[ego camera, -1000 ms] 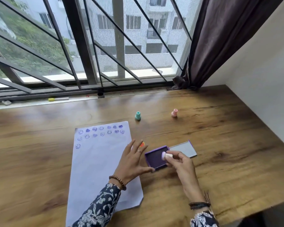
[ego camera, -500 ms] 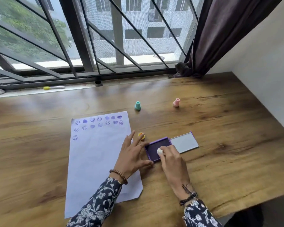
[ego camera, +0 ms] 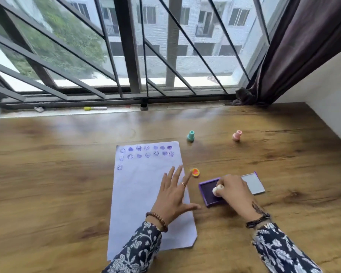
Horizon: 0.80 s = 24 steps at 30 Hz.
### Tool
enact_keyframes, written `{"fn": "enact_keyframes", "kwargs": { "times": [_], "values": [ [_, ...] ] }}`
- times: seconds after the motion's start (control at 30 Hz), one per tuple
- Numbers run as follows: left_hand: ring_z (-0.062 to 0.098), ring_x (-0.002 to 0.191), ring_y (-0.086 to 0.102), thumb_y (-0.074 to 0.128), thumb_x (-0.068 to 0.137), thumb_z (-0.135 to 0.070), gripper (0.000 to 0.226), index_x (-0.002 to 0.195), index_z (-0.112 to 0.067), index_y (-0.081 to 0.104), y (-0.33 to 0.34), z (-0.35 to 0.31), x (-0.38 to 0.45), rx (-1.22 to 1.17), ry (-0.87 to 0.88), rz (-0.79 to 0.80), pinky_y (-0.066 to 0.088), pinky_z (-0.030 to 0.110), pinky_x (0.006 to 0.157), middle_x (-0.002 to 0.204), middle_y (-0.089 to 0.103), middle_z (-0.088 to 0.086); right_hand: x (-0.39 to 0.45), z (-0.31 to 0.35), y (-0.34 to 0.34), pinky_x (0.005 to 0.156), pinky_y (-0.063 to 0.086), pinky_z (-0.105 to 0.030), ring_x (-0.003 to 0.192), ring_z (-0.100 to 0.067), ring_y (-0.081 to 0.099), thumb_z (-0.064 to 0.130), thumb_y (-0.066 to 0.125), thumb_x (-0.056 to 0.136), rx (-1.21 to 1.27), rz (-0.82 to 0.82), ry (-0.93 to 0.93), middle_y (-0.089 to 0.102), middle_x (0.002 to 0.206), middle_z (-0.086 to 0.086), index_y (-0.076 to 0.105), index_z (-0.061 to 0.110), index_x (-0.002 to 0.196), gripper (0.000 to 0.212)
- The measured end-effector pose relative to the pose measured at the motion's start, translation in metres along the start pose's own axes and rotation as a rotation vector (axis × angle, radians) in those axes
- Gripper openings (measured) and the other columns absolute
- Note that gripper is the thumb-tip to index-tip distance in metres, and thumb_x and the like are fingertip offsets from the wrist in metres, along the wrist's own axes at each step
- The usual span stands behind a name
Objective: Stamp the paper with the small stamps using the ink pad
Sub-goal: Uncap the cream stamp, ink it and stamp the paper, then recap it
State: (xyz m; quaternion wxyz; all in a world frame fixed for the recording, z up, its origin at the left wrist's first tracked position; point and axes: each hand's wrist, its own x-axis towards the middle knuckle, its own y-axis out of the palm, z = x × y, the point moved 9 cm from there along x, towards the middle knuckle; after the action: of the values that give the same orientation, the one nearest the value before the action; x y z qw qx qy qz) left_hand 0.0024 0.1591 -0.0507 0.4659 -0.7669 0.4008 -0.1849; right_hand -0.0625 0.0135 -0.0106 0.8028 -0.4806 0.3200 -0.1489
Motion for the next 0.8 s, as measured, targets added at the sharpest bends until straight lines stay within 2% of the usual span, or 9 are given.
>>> {"fn": "enact_keyframes", "kwargs": {
  "times": [0.07,0.13,0.2,0.3,0.4,0.5,0.6,0.7,0.8],
  "values": [
    [0.016,0.141,-0.016,0.054,0.073,-0.065,0.089,0.135,-0.042,-0.006,-0.028,0.039,-0.018,-0.068,-0.049,-0.122,-0.008,0.037,0.116,0.154,-0.008,-0.005,-0.007,0.006,0.0,0.062,0.043,-0.033,0.073,-0.033,0.063,0.018,0.068,0.07,0.217,-0.029,0.037,0.068,0.074,-0.021,0.069,0.007,0.073,0.012],
    [0.013,0.14,-0.014,0.059,0.076,-0.057,0.082,0.139,-0.038,0.01,-0.058,0.089,-0.038,-0.106,-0.121,-0.225,-0.004,0.036,0.116,0.154,-0.004,-0.006,-0.016,0.028,0.015,0.068,0.048,-0.034,0.065,-0.021,0.062,0.018,0.071,0.072,0.521,-0.002,0.053,0.071,0.073,-0.016,0.069,0.009,0.08,0.013],
    [0.02,0.143,-0.009,0.065,0.076,-0.048,0.08,0.141,-0.031,0.022,-0.083,0.142,-0.053,-0.121,-0.236,-0.25,-0.001,0.038,0.117,0.156,0.004,0.001,-0.024,0.063,0.037,0.072,0.053,-0.033,0.065,-0.017,0.062,0.011,0.072,0.073,0.793,0.061,0.053,0.07,0.077,-0.014,0.07,0.006,0.085,0.013],
    [0.026,0.144,-0.007,0.071,0.071,-0.046,0.083,0.14,-0.033,0.027,-0.109,0.194,-0.056,-0.073,-0.321,-0.206,-0.003,0.043,0.116,0.157,0.007,0.005,-0.028,0.12,0.063,0.07,0.056,-0.023,0.069,-0.016,0.063,0.006,0.071,0.074,0.985,0.072,0.035,0.069,0.081,-0.014,0.071,0.003,0.085,0.012],
    [0.024,0.143,-0.013,0.07,0.063,-0.058,0.093,0.139,-0.044,0.018,-0.113,0.217,-0.043,-0.038,-0.312,-0.062,-0.004,0.054,0.115,0.158,-0.001,-0.002,-0.022,0.162,0.075,0.065,0.054,-0.018,0.073,-0.017,0.065,0.012,0.072,0.073,0.927,-0.024,0.009,0.071,0.081,-0.009,0.071,0.008,0.083,0.01],
    [0.027,0.142,-0.018,0.066,0.058,-0.069,0.101,0.137,-0.053,0.005,-0.102,0.226,-0.033,0.028,-0.303,0.092,-0.01,0.06,0.111,0.157,-0.011,-0.004,-0.012,0.193,0.077,0.068,0.043,-0.025,0.084,-0.021,0.064,0.015,0.068,0.076,0.665,-0.169,-0.044,0.072,0.087,-0.007,0.068,0.012,0.085,0.01],
    [0.031,0.141,-0.02,0.062,0.056,-0.074,0.098,0.134,-0.058,0.004,-0.094,0.229,-0.031,0.052,-0.297,0.139,-0.014,0.061,0.109,0.157,-0.014,-0.001,-0.007,0.217,0.075,0.061,0.029,-0.021,0.088,-0.025,0.06,0.013,0.061,0.08,0.433,-0.322,-0.129,0.069,0.094,-0.008,0.065,0.014,0.093,0.013],
    [0.031,0.141,-0.021,0.059,0.057,-0.076,0.095,0.134,-0.058,0.007,-0.092,0.229,-0.031,0.072,-0.285,0.124,-0.015,0.061,0.109,0.157,-0.015,0.0,-0.004,0.233,0.076,0.071,0.046,-0.032,0.09,-0.026,0.06,0.014,0.055,0.086,0.328,-0.396,-0.191,0.064,0.102,-0.008,0.062,0.014,0.096,0.012],
    [0.031,0.141,-0.021,0.059,0.058,-0.074,0.094,0.134,-0.057,0.007,-0.094,0.228,-0.031,0.061,-0.267,0.119,-0.015,0.061,0.109,0.156,-0.016,0.0,0.0,0.242,0.082,0.07,0.046,-0.035,0.087,-0.028,0.06,0.013,0.052,0.088,0.232,-0.398,-0.225,0.06,0.1,-0.009,0.06,0.011,0.096,0.011]
  ]
}}
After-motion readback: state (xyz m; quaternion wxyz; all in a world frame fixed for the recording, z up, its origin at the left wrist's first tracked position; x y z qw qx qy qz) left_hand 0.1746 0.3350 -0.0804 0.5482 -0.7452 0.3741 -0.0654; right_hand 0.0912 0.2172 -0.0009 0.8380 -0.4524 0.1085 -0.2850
